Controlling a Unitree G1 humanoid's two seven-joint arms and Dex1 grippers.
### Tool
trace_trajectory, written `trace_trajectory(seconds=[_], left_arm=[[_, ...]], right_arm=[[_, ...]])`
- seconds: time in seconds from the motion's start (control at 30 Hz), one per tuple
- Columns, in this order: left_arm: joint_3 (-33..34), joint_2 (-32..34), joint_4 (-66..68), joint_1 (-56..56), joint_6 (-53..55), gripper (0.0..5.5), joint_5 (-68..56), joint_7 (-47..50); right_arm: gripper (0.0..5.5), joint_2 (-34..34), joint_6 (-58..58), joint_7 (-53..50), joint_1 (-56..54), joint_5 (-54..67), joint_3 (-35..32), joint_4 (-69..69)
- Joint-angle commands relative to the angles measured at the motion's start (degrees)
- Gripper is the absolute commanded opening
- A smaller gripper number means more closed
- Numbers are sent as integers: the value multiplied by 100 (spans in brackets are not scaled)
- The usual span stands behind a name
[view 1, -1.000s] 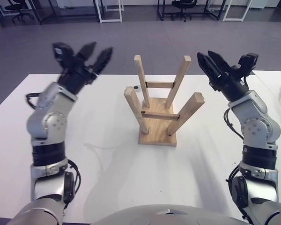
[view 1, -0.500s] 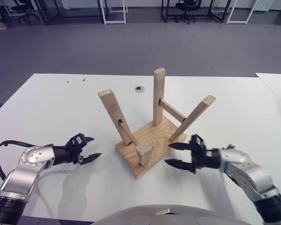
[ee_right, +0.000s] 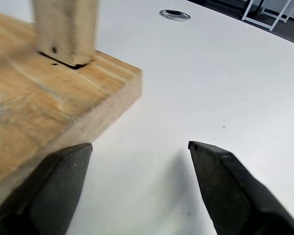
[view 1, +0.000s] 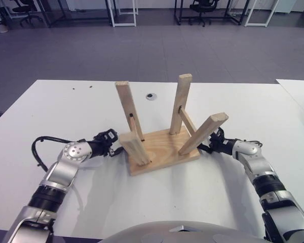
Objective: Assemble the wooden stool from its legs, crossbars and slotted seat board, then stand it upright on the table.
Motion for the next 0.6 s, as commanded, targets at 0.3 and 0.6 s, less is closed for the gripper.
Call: trace_trajectory(seconds=[0.3,0.6], left_arm=[[974,-258,-1740,2138,298,377,-198,854],[93,-381,-3402,2690,1447,377,-390,583]], right_arm=[[370,29,929,-1505,2316,-95,-737,-2747],[370,271,1654,-1517,2967,-19,-144,-4191]])
